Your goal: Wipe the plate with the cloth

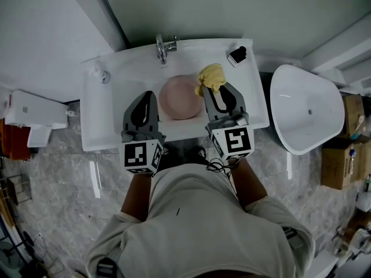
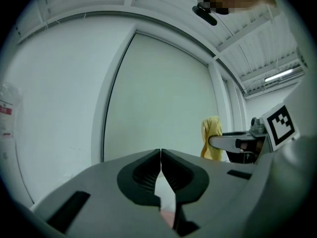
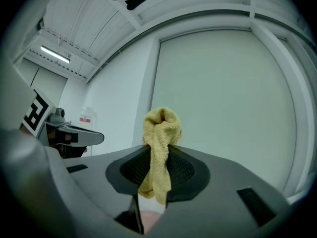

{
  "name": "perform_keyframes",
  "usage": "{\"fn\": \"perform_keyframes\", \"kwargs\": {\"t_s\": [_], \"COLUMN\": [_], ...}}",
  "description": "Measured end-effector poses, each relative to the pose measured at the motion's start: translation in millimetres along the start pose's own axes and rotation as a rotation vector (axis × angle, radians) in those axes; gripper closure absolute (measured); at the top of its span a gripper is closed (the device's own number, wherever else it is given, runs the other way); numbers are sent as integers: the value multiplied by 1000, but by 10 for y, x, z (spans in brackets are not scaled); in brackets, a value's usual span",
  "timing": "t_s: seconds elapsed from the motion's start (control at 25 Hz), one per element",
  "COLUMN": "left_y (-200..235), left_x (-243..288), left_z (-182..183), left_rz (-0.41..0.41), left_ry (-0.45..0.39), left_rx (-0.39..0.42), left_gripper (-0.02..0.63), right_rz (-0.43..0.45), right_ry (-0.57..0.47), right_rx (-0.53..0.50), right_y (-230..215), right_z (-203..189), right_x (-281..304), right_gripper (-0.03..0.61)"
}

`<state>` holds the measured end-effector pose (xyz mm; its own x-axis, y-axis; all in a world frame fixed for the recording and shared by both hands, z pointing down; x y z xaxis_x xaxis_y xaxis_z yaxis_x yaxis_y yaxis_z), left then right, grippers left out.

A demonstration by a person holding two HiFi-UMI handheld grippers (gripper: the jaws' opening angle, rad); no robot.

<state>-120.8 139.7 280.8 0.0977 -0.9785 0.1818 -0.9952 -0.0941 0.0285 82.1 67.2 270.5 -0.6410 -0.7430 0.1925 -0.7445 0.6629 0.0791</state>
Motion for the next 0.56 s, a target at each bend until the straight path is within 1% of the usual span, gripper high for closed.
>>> {"fn": "perform_keyframes", "kwargs": {"t_s": [0.24, 0.4, 0.56], "left_y": [45, 63, 63], "left_x": [20, 23, 0], "left_z": [20, 35, 45], "left_rz": [-5, -11, -24], "left_ry": [-5, -14, -17], "left_rx": [17, 25, 27], "left_gripper": [592, 592, 592], "right_rz": [-12, -26, -17], "right_ry": [7, 8, 11], "right_rx": [-38, -20, -42], "right_y": [-39, -34, 26], "right_z": [43, 58, 72], "right_x": [-1, -2, -11], "right_gripper": [491, 491, 489]}}
Point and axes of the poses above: the fingertips, and each gripper's own axes: x forward along the fingers, y to its left, z out of its top, the point moved 8 cm from there along -x, backward along the fingers, and after that the axes turned 7 degrees about y, right-handed, at the moved point
